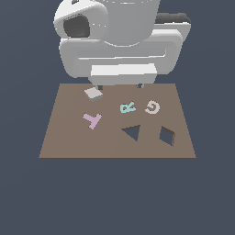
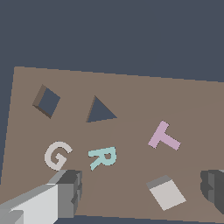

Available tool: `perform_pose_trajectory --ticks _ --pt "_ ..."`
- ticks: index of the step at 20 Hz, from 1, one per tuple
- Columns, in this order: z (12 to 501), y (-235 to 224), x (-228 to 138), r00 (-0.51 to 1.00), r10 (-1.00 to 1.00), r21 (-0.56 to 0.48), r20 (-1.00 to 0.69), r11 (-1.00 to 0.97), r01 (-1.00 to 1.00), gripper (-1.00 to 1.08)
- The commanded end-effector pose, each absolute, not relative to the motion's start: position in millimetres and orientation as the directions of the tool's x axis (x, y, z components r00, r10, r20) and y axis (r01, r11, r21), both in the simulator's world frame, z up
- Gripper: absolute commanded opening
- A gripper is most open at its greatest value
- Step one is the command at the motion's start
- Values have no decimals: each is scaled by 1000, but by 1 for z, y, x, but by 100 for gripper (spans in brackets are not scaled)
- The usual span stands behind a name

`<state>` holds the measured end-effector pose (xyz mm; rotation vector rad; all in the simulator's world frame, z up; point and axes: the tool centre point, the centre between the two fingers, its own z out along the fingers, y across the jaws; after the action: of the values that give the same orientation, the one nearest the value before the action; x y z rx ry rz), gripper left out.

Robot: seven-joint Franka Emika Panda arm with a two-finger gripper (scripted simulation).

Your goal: Insert a designated object into the corresponding slot on a board.

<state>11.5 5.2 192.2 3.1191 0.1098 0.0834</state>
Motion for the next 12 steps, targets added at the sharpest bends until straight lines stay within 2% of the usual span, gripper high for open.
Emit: perform_pose_trajectory --ticks 1,12 --pt "192 5 12 996 71 21 53 -997 70 100" --pt "180 -8 9 998 -37 17 50 -999 -38 100"
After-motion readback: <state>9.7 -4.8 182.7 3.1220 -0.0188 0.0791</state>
